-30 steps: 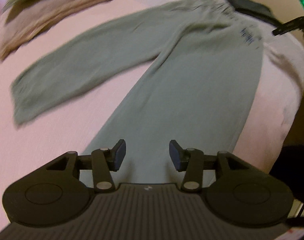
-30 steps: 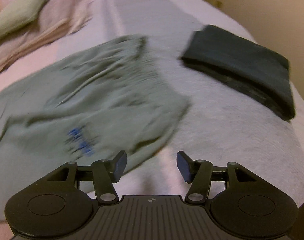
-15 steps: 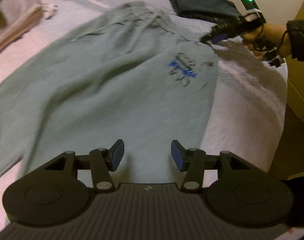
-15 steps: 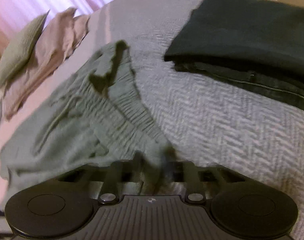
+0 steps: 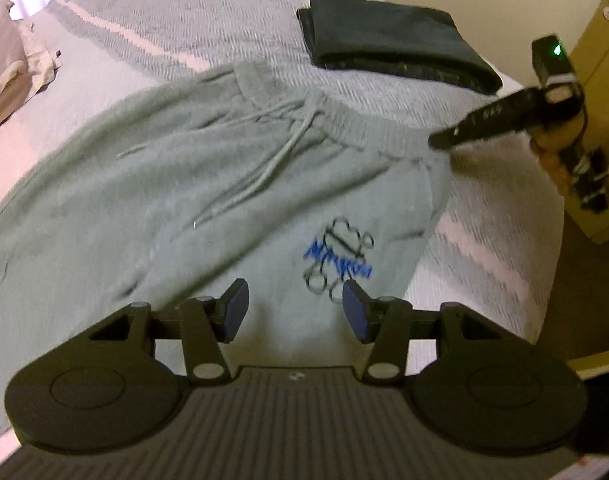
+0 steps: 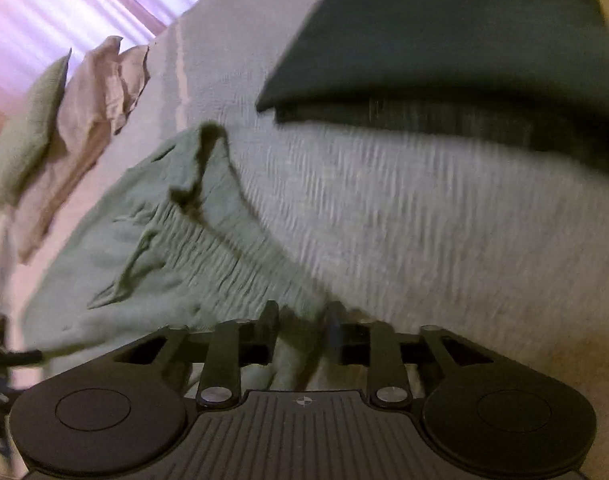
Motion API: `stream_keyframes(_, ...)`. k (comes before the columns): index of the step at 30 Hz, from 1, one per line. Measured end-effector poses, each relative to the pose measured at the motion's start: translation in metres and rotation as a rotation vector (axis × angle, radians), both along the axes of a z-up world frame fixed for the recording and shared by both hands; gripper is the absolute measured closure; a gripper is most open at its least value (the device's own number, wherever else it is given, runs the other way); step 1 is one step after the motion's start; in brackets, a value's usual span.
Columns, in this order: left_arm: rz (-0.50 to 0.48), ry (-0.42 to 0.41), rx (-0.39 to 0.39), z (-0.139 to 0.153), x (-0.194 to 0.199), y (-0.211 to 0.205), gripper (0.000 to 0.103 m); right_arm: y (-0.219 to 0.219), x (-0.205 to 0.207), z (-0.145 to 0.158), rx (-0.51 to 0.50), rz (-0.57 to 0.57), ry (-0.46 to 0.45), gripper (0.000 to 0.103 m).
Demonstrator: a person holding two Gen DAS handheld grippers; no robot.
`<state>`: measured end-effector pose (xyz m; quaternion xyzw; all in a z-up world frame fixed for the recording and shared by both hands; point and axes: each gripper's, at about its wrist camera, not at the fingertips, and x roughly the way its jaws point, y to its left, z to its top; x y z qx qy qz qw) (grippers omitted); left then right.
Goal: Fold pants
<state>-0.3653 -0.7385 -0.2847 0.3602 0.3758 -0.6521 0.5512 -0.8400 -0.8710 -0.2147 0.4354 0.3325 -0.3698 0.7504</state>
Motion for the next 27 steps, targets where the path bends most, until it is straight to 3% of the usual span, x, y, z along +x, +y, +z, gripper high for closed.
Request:
stream_keyframes(3, -0.003, 0.009, -0.022, 0.0, 0.007, -0.012, 0.056, -0.005, 0.012, 0.031, -0.136, 0.056, 0.013, 0.064)
stream_keyframes(7, 0.006, 0.047, -0.049, -0.009, 0.022, -0.024, 0.056, -0.034, 0.061, 0.043, -0.194, 0.149, -0.027, 0.055)
stream_keyframes(12, 0.032, 0.049, -0.098, -0.012, 0.05, -0.045, 0.056, -0.089, 0.147, 0.014, -0.216, 0.245, -0.031, 0.047)
stream_keyframes(16, 0.062, 0.032, -0.128, -0.02, 0.071, -0.065, 0.056, -0.126, 0.187, -0.026, -0.131, 0.28, 0.028, 0.048)
stream_keyframes(19, 0.063, 0.03, -0.139, -0.027, 0.076, -0.072, 0.056, -0.136, 0.187, -0.037, -0.059, 0.211, -0.032, 0.065)
stream_keyframes(22, 0.075, 0.027, -0.125, -0.035, 0.078, -0.072, 0.056, -0.136, 0.186, -0.032, -0.086, 0.234, 0.007, 0.1)
stream_keyframes(25, 0.089, 0.054, -0.114, -0.036, 0.077, -0.071, 0.056, -0.144, 0.187, -0.014, -0.119, 0.259, 0.036, 0.103)
stream_keyframes(27, 0.077, 0.056, -0.114, -0.034, 0.073, -0.072, 0.056, -0.144, 0.184, -0.004, -0.1, 0.267, 0.006, 0.103)
